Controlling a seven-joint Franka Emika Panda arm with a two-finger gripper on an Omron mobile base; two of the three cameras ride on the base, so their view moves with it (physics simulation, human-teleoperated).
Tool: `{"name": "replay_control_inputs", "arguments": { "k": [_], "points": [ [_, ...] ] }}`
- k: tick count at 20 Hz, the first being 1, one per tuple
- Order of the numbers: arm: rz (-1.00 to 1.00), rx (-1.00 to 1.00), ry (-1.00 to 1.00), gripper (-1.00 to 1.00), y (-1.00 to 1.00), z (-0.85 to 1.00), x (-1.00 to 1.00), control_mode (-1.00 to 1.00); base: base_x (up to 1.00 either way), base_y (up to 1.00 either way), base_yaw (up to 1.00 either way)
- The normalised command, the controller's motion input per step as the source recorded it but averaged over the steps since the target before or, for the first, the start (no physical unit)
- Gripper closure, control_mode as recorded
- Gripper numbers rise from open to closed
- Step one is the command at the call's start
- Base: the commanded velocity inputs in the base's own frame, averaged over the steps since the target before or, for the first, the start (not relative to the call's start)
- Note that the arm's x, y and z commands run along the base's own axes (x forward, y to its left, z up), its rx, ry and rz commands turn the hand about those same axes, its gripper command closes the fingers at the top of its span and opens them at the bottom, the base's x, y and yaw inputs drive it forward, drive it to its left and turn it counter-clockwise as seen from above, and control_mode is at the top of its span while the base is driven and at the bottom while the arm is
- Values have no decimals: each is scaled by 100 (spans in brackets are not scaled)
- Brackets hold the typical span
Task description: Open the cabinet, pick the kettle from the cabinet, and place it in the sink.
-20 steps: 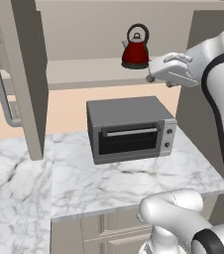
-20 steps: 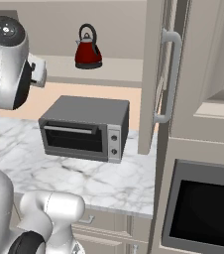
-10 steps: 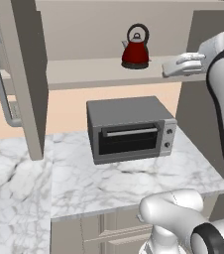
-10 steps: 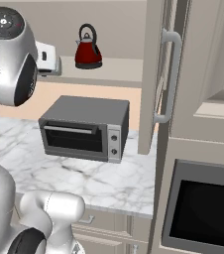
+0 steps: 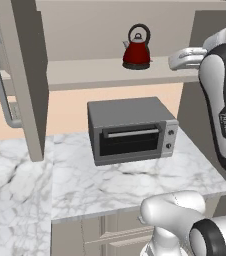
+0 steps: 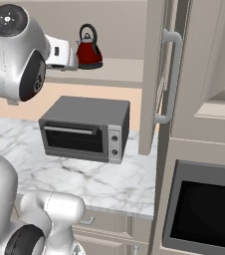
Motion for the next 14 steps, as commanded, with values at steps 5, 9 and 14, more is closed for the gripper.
{"name": "replay_control_inputs", "arguments": {
  "k": [5, 9, 14],
  "points": [
    [-10, 0, -1, -100, -18, 1, 41, -100, 0, 0, 0],
    [0, 3, -5, -100, -13, 0, 42, -100, 0, 0, 0],
    [2, 8, -1, -100, -15, 0, 46, -100, 0, 0, 0]
  ]
}}
